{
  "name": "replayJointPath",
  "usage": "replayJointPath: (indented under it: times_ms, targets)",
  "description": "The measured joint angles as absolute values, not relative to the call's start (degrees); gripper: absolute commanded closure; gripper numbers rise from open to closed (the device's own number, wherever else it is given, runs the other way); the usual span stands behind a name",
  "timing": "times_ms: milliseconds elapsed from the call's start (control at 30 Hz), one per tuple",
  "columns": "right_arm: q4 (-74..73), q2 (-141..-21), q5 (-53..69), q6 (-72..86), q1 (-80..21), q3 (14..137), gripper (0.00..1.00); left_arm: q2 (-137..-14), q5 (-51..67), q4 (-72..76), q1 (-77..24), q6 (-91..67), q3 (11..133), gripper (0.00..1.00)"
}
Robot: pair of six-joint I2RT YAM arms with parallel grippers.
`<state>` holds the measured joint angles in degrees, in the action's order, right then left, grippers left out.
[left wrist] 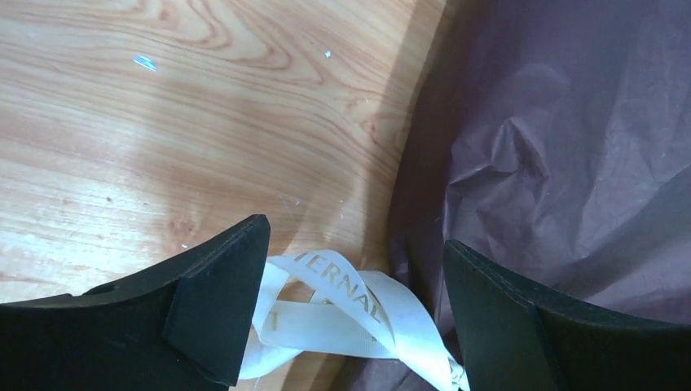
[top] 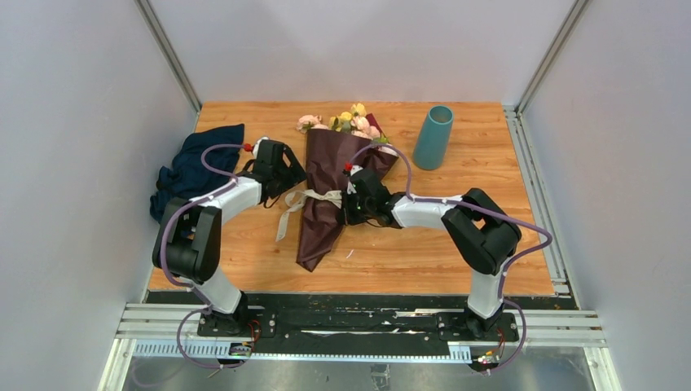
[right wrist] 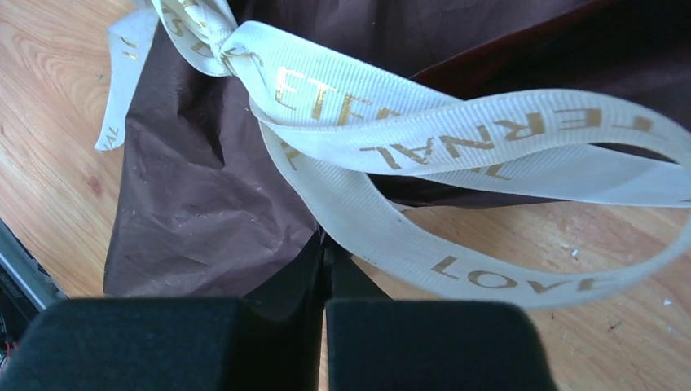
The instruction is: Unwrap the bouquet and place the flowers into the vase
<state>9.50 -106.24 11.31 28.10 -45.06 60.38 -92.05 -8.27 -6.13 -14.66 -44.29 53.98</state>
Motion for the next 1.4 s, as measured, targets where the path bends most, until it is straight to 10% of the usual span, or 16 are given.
replayJointPath:
  times_ms: [133, 267, 367, 500, 667, 800, 1400]
  targets:
    - [11.29, -104.75, 11.38, 28.62, -45.12, 57.23, 1.00, -93.27, -5.15, -5.39, -14.66, -43.92, 53.41, 0.12]
    - [11.14, -100.20, 11.05, 28.93, -45.52, 52.45, 0.61, -90.96, -4.12, -4.95, -15.03, -42.57, 50.63, 0.00]
    - [10.83, -99.07, 11.00, 28.86, -45.65, 52.03, 0.50, -85.19, -9.47, -6.35, -17.67, -38.00, 46.98, 0.00]
    - [10.70, -98.83, 11.79, 28.91, -45.67, 52.05, 0.49, -76.93, -15.31, -7.57, -21.69, -30.06, 44.03, 0.00]
    - [9.19, -96.73, 13.58, 28.45, -45.67, 52.53, 0.49, -74.06, -23.77, -15.03, -21.80, -30.96, 46.13, 0.24]
    - [8.14, -94.19, 13.91, 27.27, -45.67, 53.41, 0.49, -75.72, -24.18, -22.55, -21.67, -43.88, 47.37, 0.08]
    - [5.80, -85.76, 17.30, 25.41, -45.60, 49.17, 0.50, -69.58, -24.91, -19.77, -30.55, -97.17, 33.74, 0.09]
